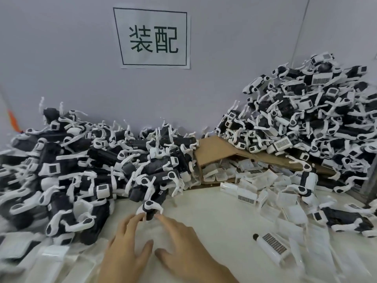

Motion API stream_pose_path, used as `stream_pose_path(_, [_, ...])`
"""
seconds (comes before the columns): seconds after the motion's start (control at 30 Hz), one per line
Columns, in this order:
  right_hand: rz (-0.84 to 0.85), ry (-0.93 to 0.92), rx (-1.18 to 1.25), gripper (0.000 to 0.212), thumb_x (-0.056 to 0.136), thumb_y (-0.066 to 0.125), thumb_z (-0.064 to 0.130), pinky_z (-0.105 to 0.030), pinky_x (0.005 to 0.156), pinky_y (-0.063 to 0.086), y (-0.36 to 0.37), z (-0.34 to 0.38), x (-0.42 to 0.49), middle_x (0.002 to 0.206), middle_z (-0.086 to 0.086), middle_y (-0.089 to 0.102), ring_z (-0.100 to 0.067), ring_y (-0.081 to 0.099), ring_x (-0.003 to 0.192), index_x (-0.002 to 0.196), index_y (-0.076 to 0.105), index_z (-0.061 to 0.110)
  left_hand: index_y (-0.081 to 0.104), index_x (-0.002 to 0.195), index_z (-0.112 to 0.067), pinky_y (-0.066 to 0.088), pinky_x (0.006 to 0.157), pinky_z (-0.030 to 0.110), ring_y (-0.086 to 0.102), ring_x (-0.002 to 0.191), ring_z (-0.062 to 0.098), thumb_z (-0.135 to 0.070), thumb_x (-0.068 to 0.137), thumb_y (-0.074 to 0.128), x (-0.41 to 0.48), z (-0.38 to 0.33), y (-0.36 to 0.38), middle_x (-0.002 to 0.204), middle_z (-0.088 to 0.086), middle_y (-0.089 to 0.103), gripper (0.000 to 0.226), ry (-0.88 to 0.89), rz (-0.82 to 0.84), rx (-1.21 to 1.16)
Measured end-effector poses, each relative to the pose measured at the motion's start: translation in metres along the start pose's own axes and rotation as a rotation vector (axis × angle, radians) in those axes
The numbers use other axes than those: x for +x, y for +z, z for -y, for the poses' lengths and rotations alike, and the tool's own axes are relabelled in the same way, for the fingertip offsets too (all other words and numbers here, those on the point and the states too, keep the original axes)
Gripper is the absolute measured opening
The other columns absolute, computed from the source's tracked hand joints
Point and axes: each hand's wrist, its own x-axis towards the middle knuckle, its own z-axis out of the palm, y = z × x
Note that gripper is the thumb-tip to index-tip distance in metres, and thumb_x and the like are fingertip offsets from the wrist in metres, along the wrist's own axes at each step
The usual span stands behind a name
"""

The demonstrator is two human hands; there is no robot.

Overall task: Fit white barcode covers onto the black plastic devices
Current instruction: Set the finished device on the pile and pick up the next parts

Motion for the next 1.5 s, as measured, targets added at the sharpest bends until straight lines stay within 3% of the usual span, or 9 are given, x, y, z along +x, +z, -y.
stream_pose_path(0.13, [-0.054,-0.071,0.009,0.046,0.094,0.057,0.028,-0.022,0.113,0.023,0.007,-0.002,-0.003,0.155,0.018,0.038,-0.002,0.032,0.141,0.14,0.05,0.03,0.031,0.15,-0.033,0.021,0.117,0.031,0.029,0.146,0.005,-0.035,0.093,0.064,0.001,0.01,0.011,0.156,-0.016,0.025,0.066,0.025,-0.016,0.091])
stream_pose_path(0.3, [-0.28,-0.073,0.074,0.037,0.088,0.057,0.018,-0.028,0.105,0.039,0.008,0.001,-0.005,0.129,0.018,0.054,-0.003,0.049,0.122,0.124,0.06,0.026,0.042,0.123,-0.044,0.039,0.106,0.045,0.051,0.111,-0.003,-0.016,0.086,0.072,-0.004,0.009,0.005,0.123,-0.029,0.047,0.055,0.09,-0.067,-0.117])
stream_pose_path(0.5, [-0.208,-0.046,-0.016,0.068,0.092,0.062,0.025,-0.026,0.118,0.02,0.0,-0.007,-0.001,0.165,0.014,0.0,-0.004,0.009,0.15,0.152,0.03,0.035,0.043,0.122,-0.043,0.042,0.099,0.023,0.053,0.119,-0.001,-0.006,0.089,0.068,-0.008,0.008,0.011,0.127,-0.023,0.049,0.056,0.13,-0.015,-0.197])
stream_pose_path(0.57, [-0.159,-0.074,0.117,0.065,0.093,0.062,0.016,-0.019,0.117,0.023,-0.002,-0.008,-0.002,0.161,0.013,0.016,-0.003,0.021,0.148,0.15,0.036,0.031,0.045,0.123,-0.041,0.041,0.095,0.011,0.054,0.12,-0.001,-0.002,0.089,0.068,-0.009,0.008,0.013,0.129,-0.018,0.049,0.056,0.116,0.0,-0.291])
stream_pose_path(0.67, [-0.24,-0.1,0.247,0.051,0.093,0.06,0.011,-0.017,0.105,0.039,-0.006,-0.004,-0.007,0.135,0.015,0.042,-0.001,0.046,0.124,0.139,0.051,0.03,0.05,0.127,-0.031,0.048,0.101,0.026,0.062,0.114,0.015,0.006,0.085,0.069,-0.008,0.008,0.015,0.124,-0.004,0.051,0.059,0.032,-0.018,-0.507])
stream_pose_path(0.87, [-0.301,-0.245,0.335,0.036,0.093,0.059,0.012,-0.026,0.095,0.051,-0.004,0.018,-0.018,0.117,0.017,0.058,-0.009,0.058,0.113,0.127,0.063,0.025,0.069,0.103,-0.032,0.051,0.067,0.021,0.065,0.077,0.017,-0.008,0.088,0.074,-0.003,0.009,0.011,0.092,-0.007,0.073,0.029,-0.045,-0.1,-0.572])
stream_pose_path(1.13, [-0.213,-0.149,0.185,0.049,0.105,0.044,0.038,-0.012,0.113,0.018,-0.01,0.018,-0.02,0.15,0.037,0.03,0.016,0.024,0.139,0.152,0.031,0.041,0.074,0.071,-0.022,0.049,0.045,0.022,0.06,0.057,0.012,-0.018,0.093,0.068,0.001,0.008,-0.011,0.068,0.005,0.069,0.023,-0.141,-0.427,-0.931])
stream_pose_path(1.23, [-0.257,-0.126,0.078,0.044,0.107,0.04,0.036,-0.013,0.115,0.012,-0.013,0.016,-0.018,0.155,0.03,0.025,0.022,0.016,0.138,0.151,0.037,0.035,0.076,0.074,-0.02,0.052,0.046,0.025,0.063,0.06,0.014,-0.026,0.08,0.077,-0.002,0.003,-0.018,0.072,0.008,0.07,0.008,-0.105,-0.341,-1.052])
stream_pose_path(1.5, [-0.394,0.037,0.109,0.042,0.105,0.048,0.028,-0.038,0.121,0.025,-0.025,0.005,-0.011,0.157,0.01,0.038,-0.003,0.026,0.147,0.146,0.049,0.021,0.074,0.094,-0.043,0.055,0.051,0.03,0.067,0.065,0.013,-0.047,0.067,0.074,-0.014,-0.013,-0.006,0.087,-0.004,0.071,0.027,0.128,-0.152,-0.677])
